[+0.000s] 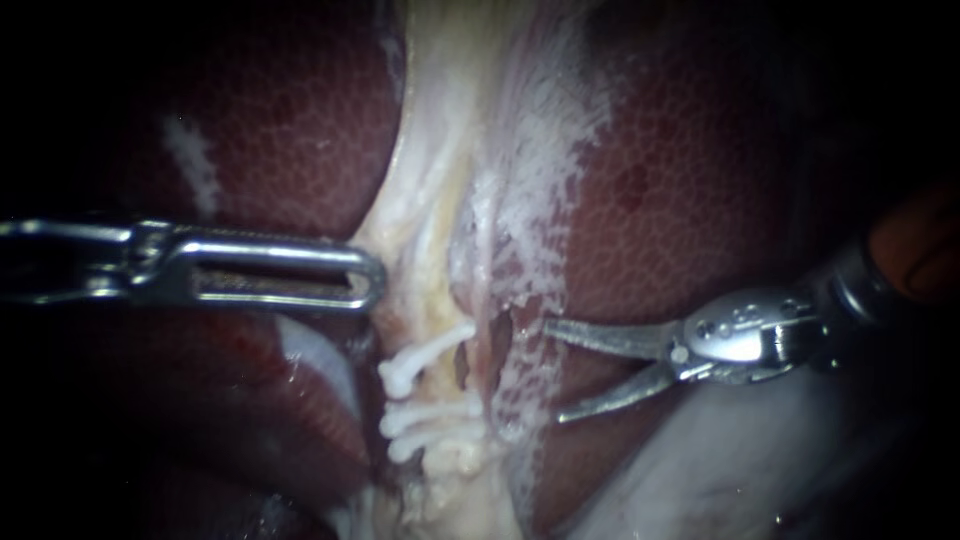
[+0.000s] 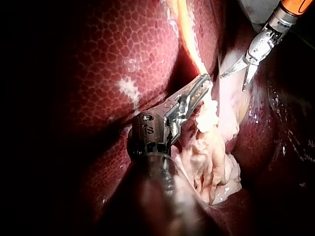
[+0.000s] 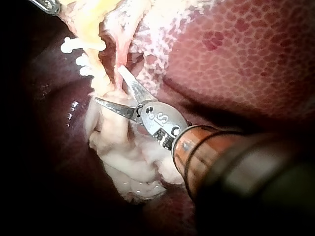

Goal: Go to the cutting position left tube

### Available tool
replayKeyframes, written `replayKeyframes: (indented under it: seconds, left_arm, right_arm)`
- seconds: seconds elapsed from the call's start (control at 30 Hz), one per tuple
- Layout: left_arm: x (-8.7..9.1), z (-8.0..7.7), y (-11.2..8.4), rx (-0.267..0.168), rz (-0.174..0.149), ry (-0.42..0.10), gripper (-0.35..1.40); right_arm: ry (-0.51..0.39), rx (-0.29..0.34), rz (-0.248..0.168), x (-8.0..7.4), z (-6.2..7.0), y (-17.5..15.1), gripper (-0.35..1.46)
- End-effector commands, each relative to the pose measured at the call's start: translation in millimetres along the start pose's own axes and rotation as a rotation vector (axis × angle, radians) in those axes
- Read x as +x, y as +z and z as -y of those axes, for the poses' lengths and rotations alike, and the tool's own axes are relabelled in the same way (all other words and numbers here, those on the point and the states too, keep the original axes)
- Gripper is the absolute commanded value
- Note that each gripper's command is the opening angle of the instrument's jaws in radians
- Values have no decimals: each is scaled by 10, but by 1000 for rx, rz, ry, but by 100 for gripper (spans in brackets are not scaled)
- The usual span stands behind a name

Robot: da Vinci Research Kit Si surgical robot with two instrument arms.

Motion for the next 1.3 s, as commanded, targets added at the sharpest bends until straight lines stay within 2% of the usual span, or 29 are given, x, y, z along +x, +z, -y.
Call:
replayKeyframes:
  seconds: [0.03,0.3,0.57,1.1,1.3]
  left_arm:
    - [-1,1,-1,1,1,3,-35]
    - [-2,5,-1,0,2,2,-35]
    - [-2,6,-2,0,2,2,-35]
    - [-1,6,-2,0,2,3,-35]
    - [-1,7,-2,-1,2,3,-35]
  right_arm:
    - [2,8,3,1,1,3,119]
    - [27,65,0,6,4,28,114]
    - [20,101,6,16,-4,55,112]
    - [21,97,17,15,-15,63,110]
    - [21,97,26,10,-23,64,110]
